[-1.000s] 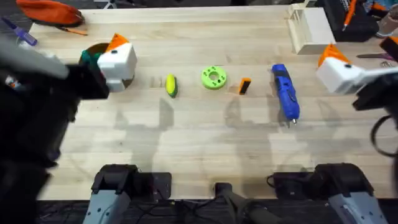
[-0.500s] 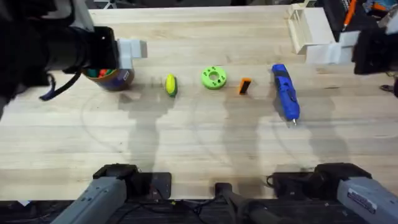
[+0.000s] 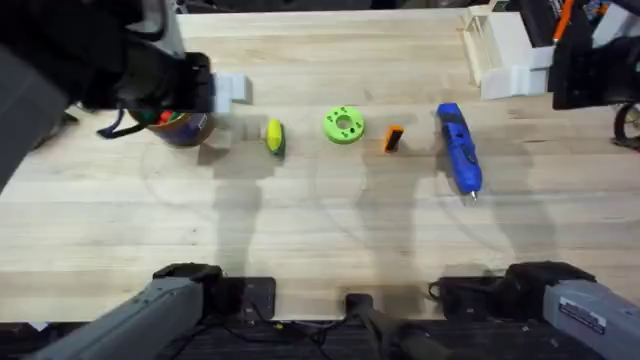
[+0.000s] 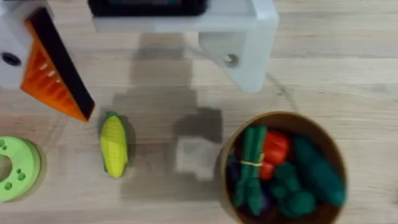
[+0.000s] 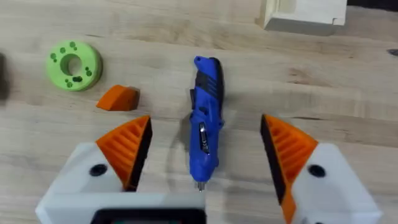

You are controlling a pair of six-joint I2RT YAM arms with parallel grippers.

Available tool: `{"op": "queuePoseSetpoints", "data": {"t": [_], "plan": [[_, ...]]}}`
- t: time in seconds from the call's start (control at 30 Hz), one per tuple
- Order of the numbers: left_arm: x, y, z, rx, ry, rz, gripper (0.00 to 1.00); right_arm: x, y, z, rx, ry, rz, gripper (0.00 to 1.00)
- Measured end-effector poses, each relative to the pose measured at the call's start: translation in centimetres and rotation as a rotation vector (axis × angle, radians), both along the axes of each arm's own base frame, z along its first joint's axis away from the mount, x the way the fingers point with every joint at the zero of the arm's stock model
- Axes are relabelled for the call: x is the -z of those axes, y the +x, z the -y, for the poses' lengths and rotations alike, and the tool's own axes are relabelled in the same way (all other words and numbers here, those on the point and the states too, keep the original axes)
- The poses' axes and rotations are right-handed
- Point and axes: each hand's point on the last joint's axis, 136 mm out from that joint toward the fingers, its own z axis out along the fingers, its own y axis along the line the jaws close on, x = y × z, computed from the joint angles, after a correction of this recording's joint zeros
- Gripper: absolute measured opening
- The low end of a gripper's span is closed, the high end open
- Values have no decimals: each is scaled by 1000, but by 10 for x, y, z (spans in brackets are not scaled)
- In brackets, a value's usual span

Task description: Pick up the gripper from the table and insert it into the empty holder that is missing its gripper. Then pick up a screw, insert it into the mounting hole, and use the screwdriver to tighten it. Finally, clean up the table by picking up the vegetable and placing it into the bucket.

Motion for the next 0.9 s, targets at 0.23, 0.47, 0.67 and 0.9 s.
{"op": "queuePoseSetpoints", "data": {"t": [0.23, 0.47, 0.67, 0.9], "plan": [[33, 16, 38, 12, -32, -205, 985, 0, 0, 0, 0, 0, 2, 993], [84, 40, 71, 10, -121, -369, 985, 0, 0, 0, 0, 0, 2, 994], [137, 40, 77, -29, -137, -515, 985, 0, 0, 0, 0, 0, 2, 993], [145, 41, 77, -39, -137, -531, 977, 0, 0, 0, 0, 0, 2, 994]]}}
